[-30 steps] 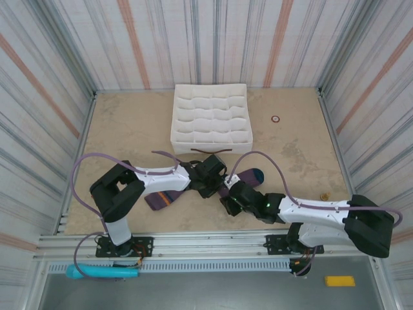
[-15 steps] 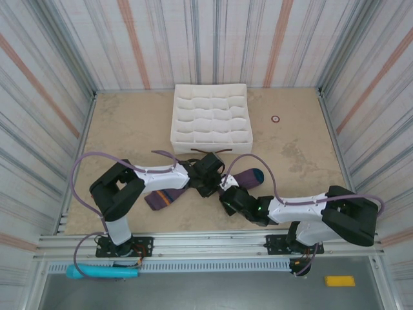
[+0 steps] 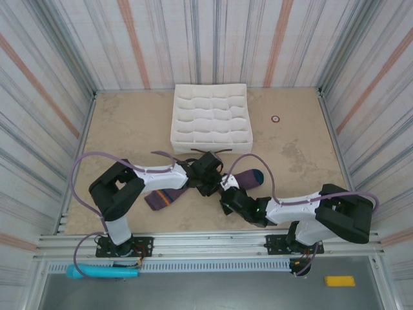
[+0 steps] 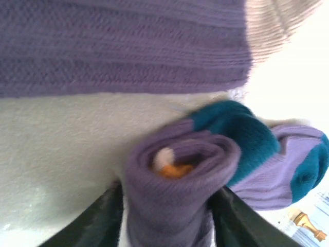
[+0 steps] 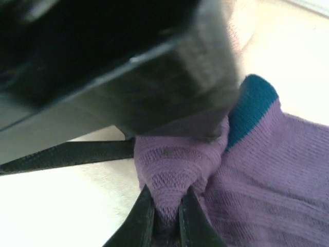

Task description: Roll the socks

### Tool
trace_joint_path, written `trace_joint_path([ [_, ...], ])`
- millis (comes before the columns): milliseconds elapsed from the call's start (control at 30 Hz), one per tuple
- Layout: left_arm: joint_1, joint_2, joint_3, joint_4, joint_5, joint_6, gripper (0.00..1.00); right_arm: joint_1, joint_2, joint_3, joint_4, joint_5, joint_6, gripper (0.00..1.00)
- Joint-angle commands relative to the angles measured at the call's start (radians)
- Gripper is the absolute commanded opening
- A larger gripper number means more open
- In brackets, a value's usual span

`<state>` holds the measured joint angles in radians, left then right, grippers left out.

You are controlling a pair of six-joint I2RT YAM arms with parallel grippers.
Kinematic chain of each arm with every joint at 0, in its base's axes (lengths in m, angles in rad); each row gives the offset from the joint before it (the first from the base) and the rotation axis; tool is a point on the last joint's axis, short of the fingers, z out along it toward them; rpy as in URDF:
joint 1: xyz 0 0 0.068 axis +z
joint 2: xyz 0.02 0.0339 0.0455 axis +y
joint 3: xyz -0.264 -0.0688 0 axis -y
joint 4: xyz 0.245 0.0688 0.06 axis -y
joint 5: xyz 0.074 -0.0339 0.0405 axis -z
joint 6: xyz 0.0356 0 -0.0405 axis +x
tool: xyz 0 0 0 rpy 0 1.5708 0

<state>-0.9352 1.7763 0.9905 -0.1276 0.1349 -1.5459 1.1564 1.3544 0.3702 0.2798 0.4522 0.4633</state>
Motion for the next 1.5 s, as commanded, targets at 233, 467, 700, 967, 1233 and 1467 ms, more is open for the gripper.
trace_joint_path([
  [233, -0.001, -0.048, -0.012, -0.071, -0.026, 0.075, 0.94, -0.208, -0.061, -0.141, -0.040, -0.396, 0.119, 0.00],
  [467, 0.006, -0.051, -0.007, -0.097, -0.039, 0.097, 0.94, -0.292, -0.057, -0.163, -0.049, -0.504, 0.186, 0.00],
  [700, 0.015, -0.098, -0.036, -0.020, -0.048, 0.168, 0.91, -0.405, -0.002, -0.156, -0.045, -0.647, 0.248, 0.00],
  [967, 0.017, -0.110, -0.024, -0.038, -0.050, 0.288, 0.82, -0.575, 0.048, -0.140, -0.112, -0.808, 0.347, 0.00],
  [1233, 0.012, -0.077, -0.008, -0.040, -0.034, 0.314, 0.74, -0.615, 0.098, -0.122, -0.174, -0.843, 0.460, 0.00],
  [1467, 0.002, -0.034, 0.028, -0.040, -0.033, 0.335, 0.70, -0.634, 0.074, -0.152, -0.229, -0.821, 0.543, 0.00],
])
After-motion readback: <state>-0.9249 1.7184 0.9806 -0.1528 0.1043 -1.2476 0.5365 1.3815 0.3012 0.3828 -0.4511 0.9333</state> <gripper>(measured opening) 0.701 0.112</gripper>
